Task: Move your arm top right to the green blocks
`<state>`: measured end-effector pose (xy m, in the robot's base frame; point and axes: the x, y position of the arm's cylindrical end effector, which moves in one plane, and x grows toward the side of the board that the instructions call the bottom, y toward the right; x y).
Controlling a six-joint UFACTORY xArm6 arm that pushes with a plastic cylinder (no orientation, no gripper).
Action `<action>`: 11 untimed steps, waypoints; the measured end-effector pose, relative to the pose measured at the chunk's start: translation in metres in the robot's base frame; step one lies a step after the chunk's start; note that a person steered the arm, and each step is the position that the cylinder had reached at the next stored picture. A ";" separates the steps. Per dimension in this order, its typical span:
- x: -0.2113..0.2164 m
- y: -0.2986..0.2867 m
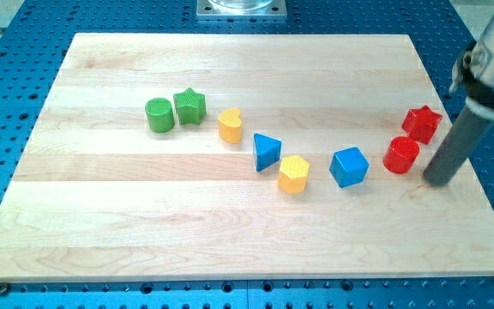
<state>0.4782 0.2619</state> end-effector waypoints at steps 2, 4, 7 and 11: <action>-0.056 0.036; -0.073 0.009; -0.233 -0.229; -0.146 -0.356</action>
